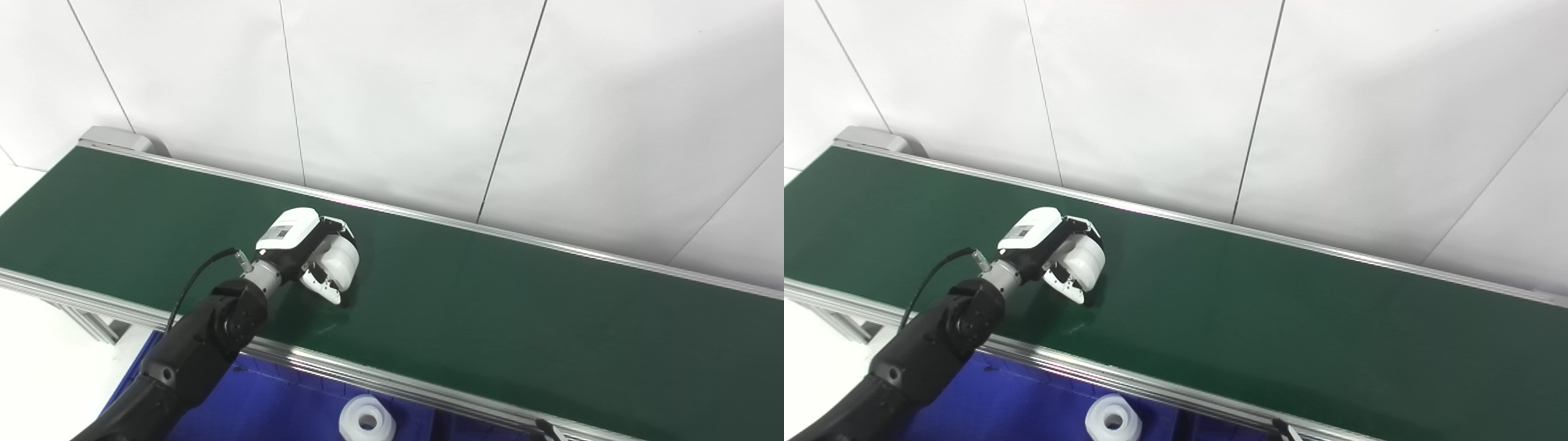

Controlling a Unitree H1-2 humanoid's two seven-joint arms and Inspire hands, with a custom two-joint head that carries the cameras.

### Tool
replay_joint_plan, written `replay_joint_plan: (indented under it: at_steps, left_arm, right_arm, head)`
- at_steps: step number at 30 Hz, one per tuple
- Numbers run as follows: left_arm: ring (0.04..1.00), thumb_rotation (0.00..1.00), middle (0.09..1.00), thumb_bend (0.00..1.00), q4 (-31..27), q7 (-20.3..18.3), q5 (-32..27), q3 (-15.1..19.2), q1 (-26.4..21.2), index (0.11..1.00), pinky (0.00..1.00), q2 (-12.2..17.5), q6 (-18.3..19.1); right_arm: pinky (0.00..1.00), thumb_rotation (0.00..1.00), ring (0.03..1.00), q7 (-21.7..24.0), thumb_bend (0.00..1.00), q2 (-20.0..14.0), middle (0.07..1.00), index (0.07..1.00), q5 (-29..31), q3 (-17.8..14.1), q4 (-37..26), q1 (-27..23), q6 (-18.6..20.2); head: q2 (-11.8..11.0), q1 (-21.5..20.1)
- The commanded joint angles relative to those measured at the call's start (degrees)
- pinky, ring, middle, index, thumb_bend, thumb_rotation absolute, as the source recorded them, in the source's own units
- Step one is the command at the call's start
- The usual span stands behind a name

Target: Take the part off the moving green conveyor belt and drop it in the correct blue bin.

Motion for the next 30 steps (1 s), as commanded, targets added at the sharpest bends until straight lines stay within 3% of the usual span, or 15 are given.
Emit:
replay_joint_plan:
  at_steps: [1, 6, 11, 16, 23, 30]
  left_arm:
    - [0.398, 0.0, 0.474, 0.5, -3.55, -0.36, -1.55, 0.92, 1.27, 0.529, 0.37, 0.93, -0.95]
    - [0.429, 0.0, 0.512, 0.5, -14.29, -4.86, -10.03, 4.42, 6.55, 0.5, 0.44, 1.23, -0.28]
    - [0.453, 0.0, 0.517, 0.5, -23.55, -7.48, -20.25, 6.75, 14.34, 0.478, 0.47, 1.16, -5.4]
    - [0.469, 0.0, 0.525, 0.5, -30.08, -7.64, -22.94, 6.9, 24.54, 0.463, 0.47, -0.67, -7.4]
    - [0.477, 0.0, 0.524, 0.5, -31.36, -8.65, -22.68, 6.01, 34.99, 0.459, 0.5, -1.91, -10.19]
    - [0.475, 0.0, 0.516, 0.5, -28.94, -10.35, -19.15, 3.69, 37.9, 0.465, 0.51, -1.69, -12.39]
  right_arm:
    - [0.79, 0.39, 0.834, -0.03, 0.78, 0.14, 0.845, 0.916, 0.3, -0.18, -2.16, 0.71, -1.49]
    - [0.76, 0.38, 0.825, 0.48, 0.76, 0.49, 0.848, 0.919, 0.08, 0.27, -4.46, 1.55, -0.35]
    - [0.77, 0.39, 0.819, 0.86, 0.78, 1.73, 0.841, 0.915, -1.96, 0.78, -8.08, 2.45, 2.97]
    - [0.75, 0.38, 0.819, 1.94, 0.76, 2.63, 0.845, 0.921, -2.02, 1.36, -11.57, 3.03, 5.72]
    - [0.78, 0.35, 0.825, 4.06, 0.77, 3.6, 0.837, 0.917, -2.17, 1.46, -16.39, 3.09, 10.89]
    - [0.77, 0.35, 0.808, 4.19, 0.78, 4.28, 0.817, 0.909, -3.45, 1.32, -18.33, 3.39, 12.74]
  head:
    - [0.2, -0.1]
    - [2.84, -4.31]
    - [5.85, -8.45]
    - [8.84, -10.64]
    - [13.05, -13.1]
    - [14.38, -14.1]
